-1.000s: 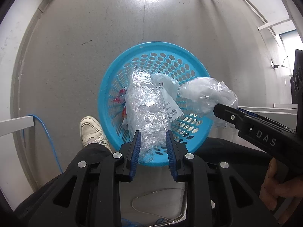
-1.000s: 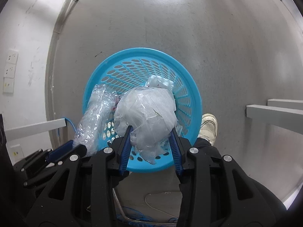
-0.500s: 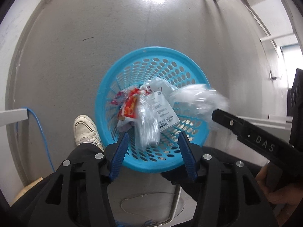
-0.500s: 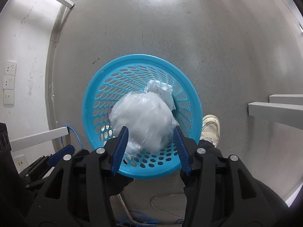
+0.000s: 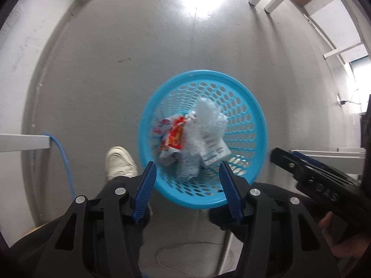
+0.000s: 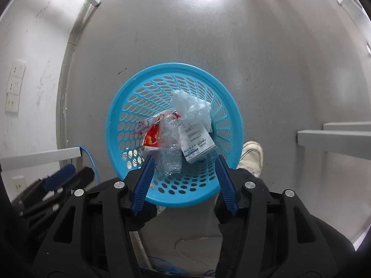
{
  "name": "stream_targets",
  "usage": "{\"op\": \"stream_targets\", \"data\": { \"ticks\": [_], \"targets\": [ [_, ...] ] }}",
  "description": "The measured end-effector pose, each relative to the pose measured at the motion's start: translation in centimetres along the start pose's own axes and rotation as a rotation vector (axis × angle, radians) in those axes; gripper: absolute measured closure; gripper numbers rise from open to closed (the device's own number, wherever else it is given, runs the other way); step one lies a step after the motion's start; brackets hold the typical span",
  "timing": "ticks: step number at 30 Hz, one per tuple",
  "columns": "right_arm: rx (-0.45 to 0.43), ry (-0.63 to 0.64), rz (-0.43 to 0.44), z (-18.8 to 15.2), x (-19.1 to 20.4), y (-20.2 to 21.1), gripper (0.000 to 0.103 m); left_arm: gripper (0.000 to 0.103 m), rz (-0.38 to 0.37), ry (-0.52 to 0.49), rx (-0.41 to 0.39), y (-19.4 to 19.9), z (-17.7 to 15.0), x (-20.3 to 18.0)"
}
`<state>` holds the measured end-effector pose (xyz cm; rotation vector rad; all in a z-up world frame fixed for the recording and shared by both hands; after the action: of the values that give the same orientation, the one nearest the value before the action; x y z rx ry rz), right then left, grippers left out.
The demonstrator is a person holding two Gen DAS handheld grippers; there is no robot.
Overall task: Collect trash
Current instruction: 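Open both tools to drop the clear bags into the wastebasket, then raise both tools back toward the white cup and gold wrapper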
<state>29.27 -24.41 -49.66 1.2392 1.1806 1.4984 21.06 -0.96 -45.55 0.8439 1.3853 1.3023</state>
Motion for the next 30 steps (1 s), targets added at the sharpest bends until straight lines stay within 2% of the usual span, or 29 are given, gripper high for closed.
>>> {"op": "stream_targets", "data": {
  "ticks": [3, 7, 14, 18, 25, 30],
  "targets": [
    [-0.052, 0.036, -0.036, -0.9, 0.2, 1.8, 0.05, 0.047, 0.022, -0.028, -0.018, 1.3, -0.6, 0.1],
    [-0.104, 0.059, -0.017, -2.4, 0.6, 4.2, 0.046, 0.046, 0.034, -0.061, -0.054, 3.0, -1.9, 0.2],
    [-0.163, 0.135, 0.004, -5.5, 1.6, 7.7, 0.041, 0.037, 0.014, -0.074, -0.117, 6.5, -4.8, 0.0],
    [-0.214, 0.154, 0.019, -7.3, 1.9, 10.4, 0.036, 0.032, -0.002, -0.077, -0.182, 9.2, -6.5, -0.3],
    [-0.314, 0.197, 0.042, -11.1, 1.7, 16.0, 0.031, 0.028, -0.025, -0.11, -0.277, 13.8, -10.0, -1.5],
    [-0.37, 0.188, 0.125, -14.0, 0.7, 20.4, 0.027, 0.02, -0.011, -0.173, -0.345, 16.6, -12.6, -2.3]
  ]
}}
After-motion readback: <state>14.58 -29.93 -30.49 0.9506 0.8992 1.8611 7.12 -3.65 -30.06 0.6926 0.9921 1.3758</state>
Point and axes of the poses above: each gripper's, at about its wrist camera, not at the fingertips, and y roughly against the way its jaws point, x to its left, z to its top, the point moved 6 cm from there along -y, roughly the way its jaws point, and after that the axes turned 2 degrees about -y, right-handed, at the moved point
